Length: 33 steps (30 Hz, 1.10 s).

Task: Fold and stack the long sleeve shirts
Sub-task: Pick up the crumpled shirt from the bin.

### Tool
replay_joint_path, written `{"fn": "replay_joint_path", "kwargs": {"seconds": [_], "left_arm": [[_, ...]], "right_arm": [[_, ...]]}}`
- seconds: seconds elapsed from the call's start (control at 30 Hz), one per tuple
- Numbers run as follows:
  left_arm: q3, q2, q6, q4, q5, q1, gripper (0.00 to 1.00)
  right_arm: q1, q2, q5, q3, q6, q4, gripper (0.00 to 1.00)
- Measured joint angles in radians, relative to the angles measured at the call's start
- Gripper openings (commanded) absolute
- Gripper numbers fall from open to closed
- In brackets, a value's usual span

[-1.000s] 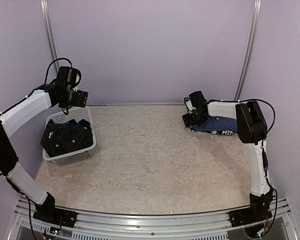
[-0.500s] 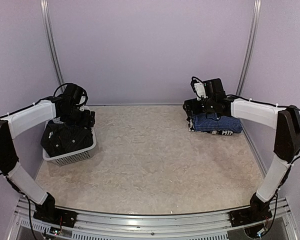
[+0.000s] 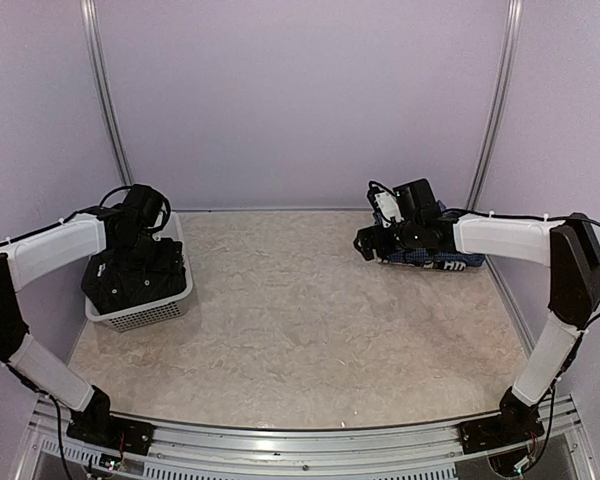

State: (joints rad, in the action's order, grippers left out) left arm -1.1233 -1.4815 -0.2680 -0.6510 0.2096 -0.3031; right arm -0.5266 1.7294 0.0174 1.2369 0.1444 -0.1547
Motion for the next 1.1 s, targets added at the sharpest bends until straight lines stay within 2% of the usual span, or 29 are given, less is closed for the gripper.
{"fn": "replay_joint_path", "kwargs": {"seconds": [0.2, 0.33, 0.4, 0.47, 0.53, 0.83, 1.1], "left_arm": [[0.048, 0.077, -0.032, -0.042, 0.047, 0.003, 0.66], [0.065, 0.066, -0.039, -0.061, 0.087, 0.02, 0.54], [0.068, 0.044, -0.034, -0.069, 0.107, 0.043, 0.45], [0.068, 0.018, -0.025, -0.074, 0.122, 0.071, 0.27], [0.068, -0.008, -0.018, -0.079, 0.14, 0.096, 0.2], [-0.05, -0.201, 0.05, -0.12, 0.264, 0.136, 0.19], [-0.175, -0.381, 0.229, -0.089, 0.362, 0.121, 0.18]], "right_arm": [[-0.002, 0.008, -0.029, -0.029, 0.011, 0.011, 0.93], [-0.005, 0.022, -0.042, -0.031, 0.014, 0.016, 0.93], [-0.008, 0.027, -0.048, -0.033, 0.015, 0.019, 0.93], [-0.01, 0.031, -0.055, -0.034, 0.015, 0.019, 0.93], [-0.011, 0.035, -0.06, -0.034, 0.016, 0.021, 0.93], [-0.018, 0.042, -0.079, -0.034, 0.021, 0.032, 0.93], [-0.021, 0.054, -0.091, -0.034, 0.022, 0.045, 0.92]]}}
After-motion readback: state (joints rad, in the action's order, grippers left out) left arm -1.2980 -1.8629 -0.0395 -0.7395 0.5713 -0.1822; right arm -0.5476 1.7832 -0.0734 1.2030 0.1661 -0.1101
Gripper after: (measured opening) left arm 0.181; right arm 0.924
